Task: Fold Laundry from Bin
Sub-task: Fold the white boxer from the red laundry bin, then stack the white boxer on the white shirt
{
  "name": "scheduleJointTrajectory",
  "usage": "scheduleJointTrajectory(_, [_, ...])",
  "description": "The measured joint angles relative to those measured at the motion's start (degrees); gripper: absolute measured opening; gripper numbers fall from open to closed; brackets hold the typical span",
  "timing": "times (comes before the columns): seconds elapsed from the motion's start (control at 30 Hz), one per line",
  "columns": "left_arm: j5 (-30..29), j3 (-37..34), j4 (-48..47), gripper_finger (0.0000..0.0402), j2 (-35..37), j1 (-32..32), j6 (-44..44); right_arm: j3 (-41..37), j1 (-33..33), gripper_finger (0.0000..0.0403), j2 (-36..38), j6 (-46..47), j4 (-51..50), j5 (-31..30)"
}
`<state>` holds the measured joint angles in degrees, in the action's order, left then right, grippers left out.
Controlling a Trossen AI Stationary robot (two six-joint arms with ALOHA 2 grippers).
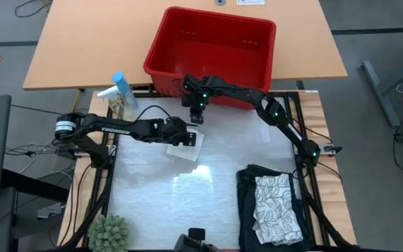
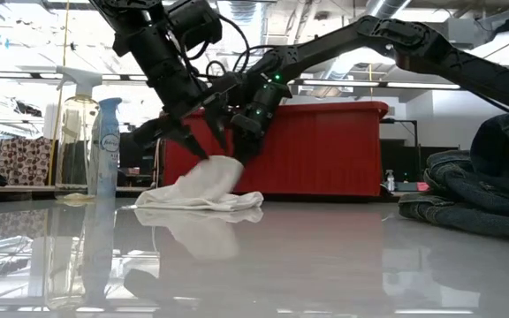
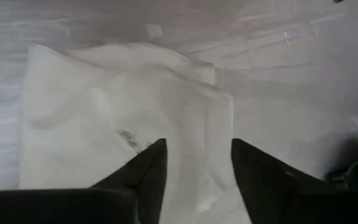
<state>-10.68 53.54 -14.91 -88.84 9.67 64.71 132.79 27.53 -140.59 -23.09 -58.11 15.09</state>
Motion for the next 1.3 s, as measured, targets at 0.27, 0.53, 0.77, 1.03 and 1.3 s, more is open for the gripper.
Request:
scheduleJointTrajectory(0.27, [1.21, 0.00, 0.55, 0.0205, 1.55, 0.15, -0.65, 0.00, 2.33, 0.0015, 4.56, -0.13, 0.56, 0.00])
scheduleJointTrajectory(0.53, [-3.68, 0.00, -9.64, 0.0206, 8.04, 0.21, -2.01, -0.17, 3.17, 0.0015, 10.08, -0.82, -4.64, -2.52])
scheduleJointTrajectory(0.77, [-4.16, -1.43, -21.98, 0.0206, 9.70, 0.30, -4.85, -0.17, 3.18, 0.0015, 14.27, 0.07, -6.75, -3.46])
scheduleJointTrajectory(1.03, [-6.21, -7.49, -15.68, 0.0206, 9.68, 0.92, -5.47, -0.17, 2.33, 0.0015, 20.70, 5.06, -6.58, -2.53])
scheduleJointTrajectory(1.3, [-2.84, -11.46, -10.68, 0.0206, 9.68, 2.91, -5.73, -0.02, 1.19, 0.0015, 16.21, 3.53, -4.83, 1.80])
